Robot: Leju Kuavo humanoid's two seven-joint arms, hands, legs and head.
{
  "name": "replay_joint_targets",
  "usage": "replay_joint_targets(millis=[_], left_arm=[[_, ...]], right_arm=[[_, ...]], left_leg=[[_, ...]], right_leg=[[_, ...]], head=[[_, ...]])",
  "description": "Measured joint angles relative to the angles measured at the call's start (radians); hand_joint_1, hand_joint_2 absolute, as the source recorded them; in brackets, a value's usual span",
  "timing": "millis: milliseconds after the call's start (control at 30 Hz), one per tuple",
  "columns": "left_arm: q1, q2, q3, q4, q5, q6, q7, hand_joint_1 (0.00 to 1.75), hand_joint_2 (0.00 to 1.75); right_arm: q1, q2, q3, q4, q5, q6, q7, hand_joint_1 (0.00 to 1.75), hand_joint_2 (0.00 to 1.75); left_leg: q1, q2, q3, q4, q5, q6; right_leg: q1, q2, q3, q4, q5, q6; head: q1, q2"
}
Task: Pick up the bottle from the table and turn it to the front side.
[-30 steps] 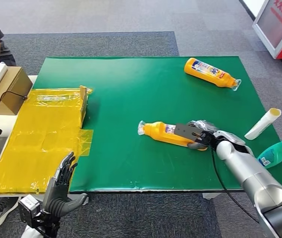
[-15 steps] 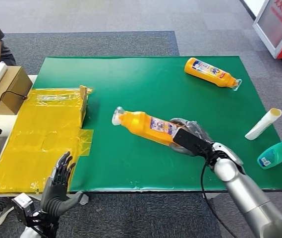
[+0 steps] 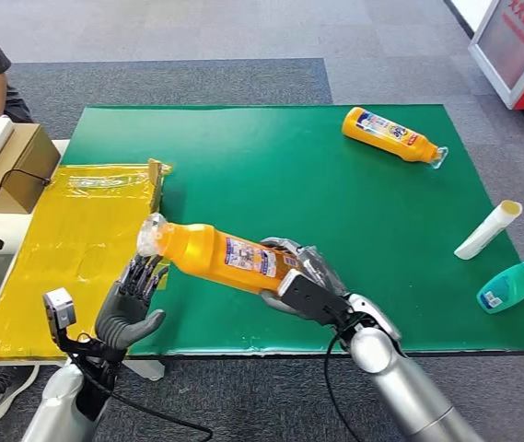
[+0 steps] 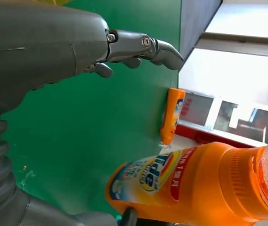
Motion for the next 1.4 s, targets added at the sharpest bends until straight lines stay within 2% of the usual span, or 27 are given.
replay_joint_targets(millis=[300, 567, 600, 700, 733, 867, 1000, 1133, 1167, 1267, 1300, 1400], left_arm=[[-0.088, 0.033, -0.119, 0.051, 0.009, -0.022, 0.054, 0.0, 1.75], [-0.13, 0.058, -0.178, 0.085, 0.026, -0.039, 0.038, 0.01, 1.75], [-0.131, 0.06, -0.182, 0.087, 0.025, -0.038, 0.032, 0.15, 1.75], [-0.133, 0.063, -0.193, 0.087, 0.006, -0.027, 0.002, 0.94, 1.75], [-0.133, 0.064, -0.195, 0.086, -0.005, -0.021, -0.012, 1.06, 1.75], [-0.129, 0.064, -0.201, 0.076, -0.037, -0.002, -0.049, 1.06, 1.75], [-0.127, 0.064, -0.202, 0.07, -0.045, 0.003, -0.056, 1.71, 1.75], [-0.118, 0.063, -0.202, 0.049, -0.085, 0.016, -0.105, 1.75, 1.75], [-0.113, 0.063, -0.201, 0.038, -0.101, 0.023, -0.117, 1.75, 1.75], [-0.098, 0.063, -0.201, -0.006, -0.163, 0.053, -0.143, 1.75, 1.75], [-0.094, 0.063, -0.202, -0.021, -0.19, 0.069, -0.147, 1.75, 1.75], [-0.09, 0.065, -0.216, -0.067, -0.315, 0.158, -0.13, 1.75, 1.75]], right_arm=[[-0.01, 0.063, 0.085, 0.055, 0.062, -0.015, -0.005, 1.75, 1.75], [-0.021, 0.077, 0.132, 0.096, 0.066, -0.029, -0.003, 1.75, 1.75], [-0.022, 0.078, 0.135, 0.1, 0.066, -0.029, -0.002, 1.75, 1.75], [-0.022, 0.079, 0.144, 0.112, 0.064, -0.029, 0.0, 1.75, 1.75], [-0.022, 0.079, 0.147, 0.116, 0.063, -0.029, 0.0, 1.75, 1.75], [-0.022, 0.08, 0.151, 0.122, 0.06, -0.03, 0.001, 1.75, 1.75], [-0.023, 0.08, 0.154, 0.125, 0.059, -0.03, 0.001, 1.75, 1.75], [-0.023, 0.08, 0.159, 0.125, 0.054, -0.03, -0.001, 1.75, 1.75], [-0.022, 0.08, 0.159, 0.125, 0.051, -0.029, -0.001, 1.65, 1.75], [-0.019, 0.081, 0.161, 0.123, 0.041, -0.027, -0.003, 0.34, 1.75], [-0.018, 0.081, 0.161, 0.122, 0.038, -0.026, -0.002, 0.0, 1.75], [-0.012, 0.081, 0.159, 0.12, 0.028, -0.027, 0.007, 0.0, 1.75]], left_leg=[[0.0, 0.0, 0.0, 0.0, 0.0, 0.0], [0.0, 0.0, -0.001, 0.0, 0.0, 0.0], [0.0, 0.0, -0.001, 0.0, 0.0, 0.0], [0.0, 0.0, -0.001, 0.0, 0.0, 0.0], [0.0, 0.0, -0.001, 0.0, 0.0, 0.0], [0.0, 0.0, -0.001, 0.0, 0.0, 0.0], [0.0, 0.0, -0.001, 0.0, 0.0, 0.0], [0.0, 0.0, -0.001, 0.0, 0.0, 0.0], [0.0, 0.0, -0.001, 0.0, 0.0, 0.0], [0.0, 0.0, -0.001, 0.0, 0.0, 0.0], [0.0, 0.0, -0.001, 0.0, 0.0, 0.0], [0.0, 0.0, -0.001, 0.0, 0.0, 0.0]], right_leg=[[0.0, 0.0, -0.001, 0.0, 0.0, 0.0], [0.0, 0.0, -0.001, 0.0, 0.0, 0.0], [0.0, 0.0, -0.001, 0.0, 0.0, 0.0], [0.0, 0.0, -0.001, 0.0, 0.0, 0.0], [0.0, 0.0, -0.001, 0.0, 0.0, 0.0], [0.0, 0.0, -0.001, 0.0, 0.0, 0.0], [0.0, 0.0, -0.001, 0.0, 0.0, 0.0], [0.0, 0.0, -0.001, 0.0, 0.0, 0.0], [0.0, 0.0, -0.001, 0.0, 0.0, 0.0], [0.0, 0.0, -0.001, 0.0, 0.0, 0.0], [0.0, 0.0, -0.001, 0.0, 0.0, 0.0], [0.0, 0.0, -0.001, 0.0, 0.0, 0.0]], head=[[0.0, 0.0], [0.0, 0.0], [0.0, 0.0], [0.0, 0.0], [0.0, 0.0], [0.0, 0.0], [0.0, 0.0], [0.0, 0.0], [0.0, 0.0], [0.0, 0.0], [0.0, 0.0], [0.0, 0.0]])
